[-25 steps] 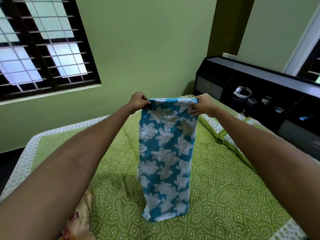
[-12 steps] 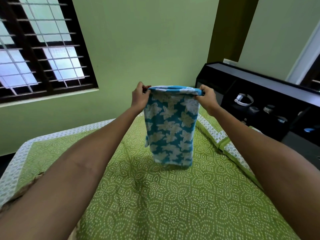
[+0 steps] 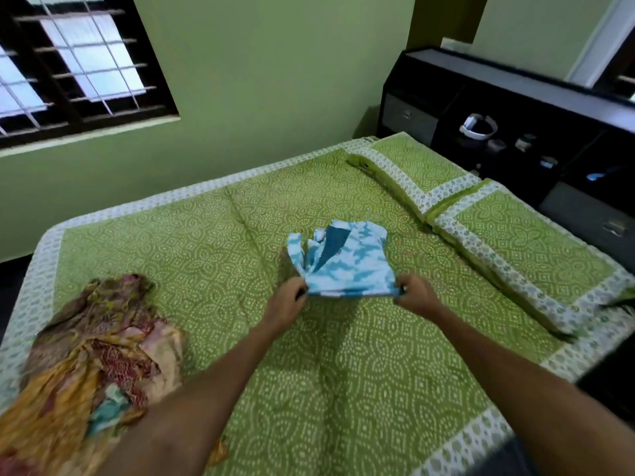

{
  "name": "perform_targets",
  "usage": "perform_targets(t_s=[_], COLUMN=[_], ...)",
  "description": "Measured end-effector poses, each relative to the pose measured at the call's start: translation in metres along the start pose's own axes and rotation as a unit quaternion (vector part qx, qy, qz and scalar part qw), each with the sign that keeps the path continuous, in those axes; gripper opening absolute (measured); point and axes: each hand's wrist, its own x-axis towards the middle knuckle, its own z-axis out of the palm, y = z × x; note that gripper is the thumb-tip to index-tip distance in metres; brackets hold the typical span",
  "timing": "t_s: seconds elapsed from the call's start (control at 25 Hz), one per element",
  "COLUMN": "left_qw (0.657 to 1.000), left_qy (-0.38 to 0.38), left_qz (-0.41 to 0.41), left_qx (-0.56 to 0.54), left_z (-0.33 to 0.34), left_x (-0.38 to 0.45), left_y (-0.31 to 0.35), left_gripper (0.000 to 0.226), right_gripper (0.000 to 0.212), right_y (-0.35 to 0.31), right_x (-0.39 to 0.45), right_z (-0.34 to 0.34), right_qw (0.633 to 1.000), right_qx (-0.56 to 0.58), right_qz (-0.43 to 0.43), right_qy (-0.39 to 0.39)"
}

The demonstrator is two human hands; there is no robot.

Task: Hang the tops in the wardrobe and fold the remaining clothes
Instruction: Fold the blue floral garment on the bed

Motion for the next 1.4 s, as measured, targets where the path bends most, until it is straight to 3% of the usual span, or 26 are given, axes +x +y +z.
perform_targets(t_s=[0.2,0.32,0.4,0.48,0.64,0.72,0.76,0.84,1.0,1.08,1.4], left_qw=[0.982,0.965,0.955,0.945,0.866,0.868,0.892,0.913,0.923,0.929,0.952], left_qy=[-0.189,-0.255,-0.281,-0.302,-0.431,-0.412,-0.367,-0.339,-0.281,-0.266,-0.215], left_qz=[-0.027,-0.053,-0.06,-0.06,-0.025,0.03,0.056,0.071,0.081,0.076,0.058], left_qx=[0.005,0.033,0.073,0.114,0.252,0.275,0.257,0.215,0.248,0.245,0.211], left_z=[0.107,0.144,0.165,0.183,0.219,0.24,0.254,0.283,0.327,0.344,0.376], left_x=[-0.133,-0.18,-0.204,-0.222,-0.24,-0.229,-0.217,-0.18,-0.126,-0.125,-0.135], left_y=[-0.059,-0.078,-0.093,-0.108,-0.121,-0.123,-0.125,-0.135,-0.162,-0.175,-0.202], left_gripper=[0.013,0.016,0.028,0.027,0.029,0.029,0.028,0.031,0.072,0.087,0.091], right_gripper=[0.027,0.023,0.02,0.023,0.035,0.035,0.037,0.054,0.076,0.069,0.076], right_y=[0.072,0.093,0.113,0.118,0.127,0.126,0.124,0.13,0.17,0.197,0.234], right_x=[-0.121,-0.167,-0.191,-0.211,-0.234,-0.225,-0.216,-0.194,-0.15,-0.12,0.043], right_z=[0.111,0.161,0.195,0.215,0.252,0.268,0.274,0.299,0.344,0.356,0.367], right_qw=[0.956,0.947,0.954,0.936,0.902,0.928,0.948,0.971,0.963,0.969,0.988], right_qx=[-0.208,-0.224,-0.215,-0.246,-0.279,-0.197,-0.144,-0.053,-0.12,-0.141,-0.14], right_qz=[0.034,0.04,-0.003,0.003,0.03,0.086,0.094,0.062,-0.007,-0.002,0.029], right_qy=[-0.205,-0.228,-0.208,-0.25,-0.328,-0.303,-0.269,-0.226,-0.243,-0.203,-0.048])
